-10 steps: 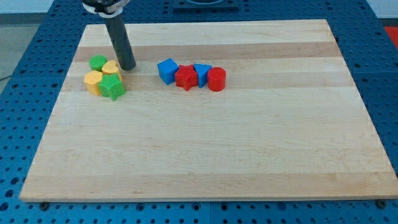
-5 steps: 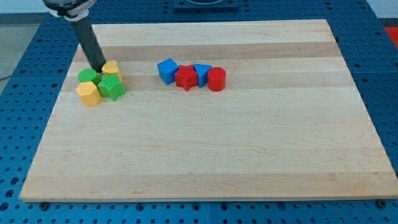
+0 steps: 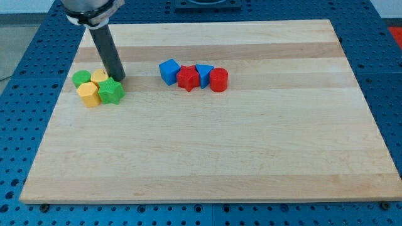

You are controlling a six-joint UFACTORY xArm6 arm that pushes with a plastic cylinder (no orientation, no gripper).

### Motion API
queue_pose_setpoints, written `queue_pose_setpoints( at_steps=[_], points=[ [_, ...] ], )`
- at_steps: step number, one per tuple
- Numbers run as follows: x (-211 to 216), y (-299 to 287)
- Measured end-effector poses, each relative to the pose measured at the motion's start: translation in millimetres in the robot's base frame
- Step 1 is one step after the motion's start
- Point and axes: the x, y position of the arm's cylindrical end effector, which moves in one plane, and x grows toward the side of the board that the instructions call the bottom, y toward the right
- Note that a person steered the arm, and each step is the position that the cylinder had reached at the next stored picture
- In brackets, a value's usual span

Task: Place the group of yellow and green blocks at the center left side of the board

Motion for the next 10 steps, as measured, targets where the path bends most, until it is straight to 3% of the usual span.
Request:
queue_pose_setpoints(
  at_steps=[3, 7, 10],
  points=[
    [32.7, 46.0],
    [42.0, 7.9],
    [49.0, 70.5]
  ],
)
